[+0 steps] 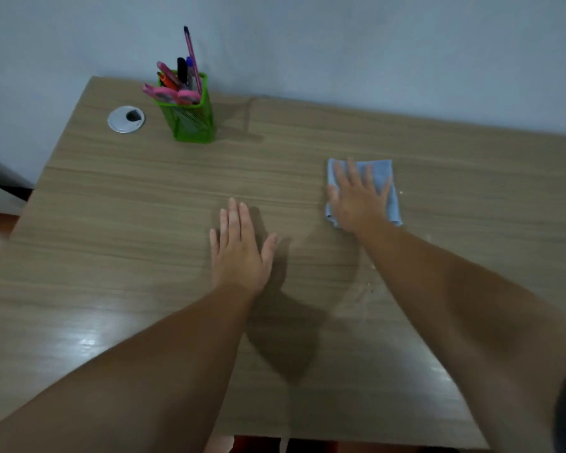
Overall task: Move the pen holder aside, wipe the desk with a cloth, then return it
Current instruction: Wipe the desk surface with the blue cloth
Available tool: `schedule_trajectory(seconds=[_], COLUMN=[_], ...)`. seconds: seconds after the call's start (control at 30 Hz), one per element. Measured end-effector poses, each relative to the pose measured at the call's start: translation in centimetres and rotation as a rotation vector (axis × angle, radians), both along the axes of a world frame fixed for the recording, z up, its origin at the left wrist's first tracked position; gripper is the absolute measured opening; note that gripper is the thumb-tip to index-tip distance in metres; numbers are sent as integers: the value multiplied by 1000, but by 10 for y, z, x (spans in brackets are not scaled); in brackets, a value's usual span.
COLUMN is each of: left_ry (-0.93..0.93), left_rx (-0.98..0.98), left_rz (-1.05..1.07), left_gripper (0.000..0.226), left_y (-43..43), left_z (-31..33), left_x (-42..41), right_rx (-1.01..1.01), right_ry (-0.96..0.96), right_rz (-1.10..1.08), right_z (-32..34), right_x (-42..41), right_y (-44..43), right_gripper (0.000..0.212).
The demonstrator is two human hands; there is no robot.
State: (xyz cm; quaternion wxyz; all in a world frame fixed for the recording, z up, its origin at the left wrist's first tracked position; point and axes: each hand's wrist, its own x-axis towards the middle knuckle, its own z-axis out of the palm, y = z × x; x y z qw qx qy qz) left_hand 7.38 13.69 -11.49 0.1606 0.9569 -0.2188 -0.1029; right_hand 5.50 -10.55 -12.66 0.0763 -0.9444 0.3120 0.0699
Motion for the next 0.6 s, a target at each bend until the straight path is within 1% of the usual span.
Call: schedule_trajectory(seconds=[0.1,0.2,0.27,0.37,0.43,0.6], left_ry=[-55,-74,-71,-65,-65,-57], left_rx=[94,116,134,145,147,118], left_rz=[-99,-131,-124,-108,-101,-69], left_gripper=[76,75,73,70,69,73], left_y=[3,3,2,3,2,-8], left_z=[-10,-13,-14,-14,-13,-6], left_x=[-5,-4,-3,-3,-2,-8], right_rx=[13,33,40,60,67,79], right_ry=[11,44,49,17,-18,-26], right_rz=[-74,-66,-30,31,75,220], right_z=[2,3,2,1,-1,-4], right_x=[-63,-115,-131,-124,-107,-58], right_y=[-18,5,31,66,71,32], right_gripper=[56,59,60,62,63,60])
